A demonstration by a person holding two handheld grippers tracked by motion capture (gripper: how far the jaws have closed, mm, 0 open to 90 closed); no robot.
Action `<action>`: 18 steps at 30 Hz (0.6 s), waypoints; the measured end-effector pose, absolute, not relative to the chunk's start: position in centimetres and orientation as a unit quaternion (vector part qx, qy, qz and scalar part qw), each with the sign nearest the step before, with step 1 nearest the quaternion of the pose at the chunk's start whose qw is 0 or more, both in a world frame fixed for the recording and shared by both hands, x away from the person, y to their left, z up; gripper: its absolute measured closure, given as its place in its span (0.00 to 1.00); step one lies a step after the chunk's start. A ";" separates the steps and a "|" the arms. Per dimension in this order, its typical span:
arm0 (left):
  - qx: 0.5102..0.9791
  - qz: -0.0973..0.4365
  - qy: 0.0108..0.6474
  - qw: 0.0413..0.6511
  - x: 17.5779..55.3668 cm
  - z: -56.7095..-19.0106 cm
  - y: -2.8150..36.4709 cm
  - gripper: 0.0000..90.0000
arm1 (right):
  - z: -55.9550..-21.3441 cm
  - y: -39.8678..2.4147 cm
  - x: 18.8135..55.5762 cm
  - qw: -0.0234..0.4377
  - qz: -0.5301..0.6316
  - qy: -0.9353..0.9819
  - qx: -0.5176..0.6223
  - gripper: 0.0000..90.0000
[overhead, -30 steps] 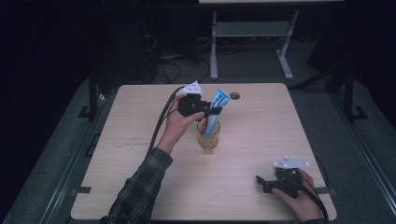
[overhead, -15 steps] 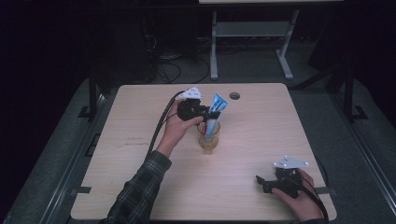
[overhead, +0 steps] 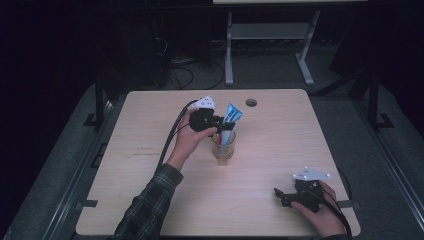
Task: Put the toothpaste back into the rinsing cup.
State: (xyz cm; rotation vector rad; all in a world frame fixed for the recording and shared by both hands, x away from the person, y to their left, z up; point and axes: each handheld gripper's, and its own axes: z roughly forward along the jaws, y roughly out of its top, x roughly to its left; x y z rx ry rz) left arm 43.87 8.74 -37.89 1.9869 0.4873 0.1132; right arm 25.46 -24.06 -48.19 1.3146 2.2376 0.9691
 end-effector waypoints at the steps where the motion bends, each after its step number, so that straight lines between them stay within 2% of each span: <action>1: 0.829 0.047 0.203 0.519 43.9 -37.9 8.8 0.77 | -48.2 -24.1 25.5 0.185 0.344 0.794 0.466 0.10; 9: 0.821 0.040 0.212 0.528 44.0 -37.9 8.7 0.72 | -48.2 -24.1 25.5 0.184 0.344 0.794 0.467 0.11; 18: 0.824 0.066 0.221 0.518 43.8 -36.8 9.5 0.52 | -48.2 -24.1 25.5 0.184 0.344 0.794 0.467 0.11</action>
